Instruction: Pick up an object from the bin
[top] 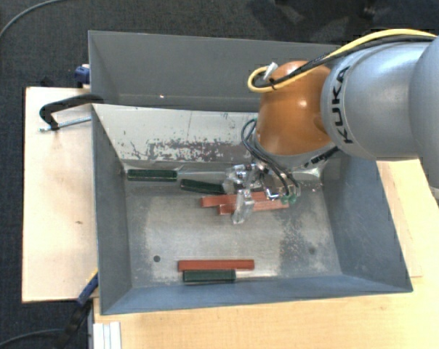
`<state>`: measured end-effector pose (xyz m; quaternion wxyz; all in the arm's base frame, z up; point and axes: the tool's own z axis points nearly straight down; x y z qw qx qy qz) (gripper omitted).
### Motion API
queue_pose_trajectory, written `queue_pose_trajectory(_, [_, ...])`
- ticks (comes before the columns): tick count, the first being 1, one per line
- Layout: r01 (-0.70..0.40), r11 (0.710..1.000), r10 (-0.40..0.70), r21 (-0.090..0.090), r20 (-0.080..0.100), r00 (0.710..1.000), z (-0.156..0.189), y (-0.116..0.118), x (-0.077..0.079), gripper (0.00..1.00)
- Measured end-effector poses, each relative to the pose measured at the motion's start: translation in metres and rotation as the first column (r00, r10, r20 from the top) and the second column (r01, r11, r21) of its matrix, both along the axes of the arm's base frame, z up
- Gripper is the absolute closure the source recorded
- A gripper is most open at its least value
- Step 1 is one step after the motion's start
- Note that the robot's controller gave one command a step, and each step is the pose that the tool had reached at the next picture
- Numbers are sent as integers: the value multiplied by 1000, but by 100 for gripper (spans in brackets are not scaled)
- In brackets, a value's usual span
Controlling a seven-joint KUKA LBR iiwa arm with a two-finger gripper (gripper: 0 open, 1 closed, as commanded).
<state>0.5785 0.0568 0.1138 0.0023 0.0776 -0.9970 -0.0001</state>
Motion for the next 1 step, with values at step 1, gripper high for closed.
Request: queue_pose_trajectory(1, [-9,1000,9,2,19,1000,103,-3,-10,100])
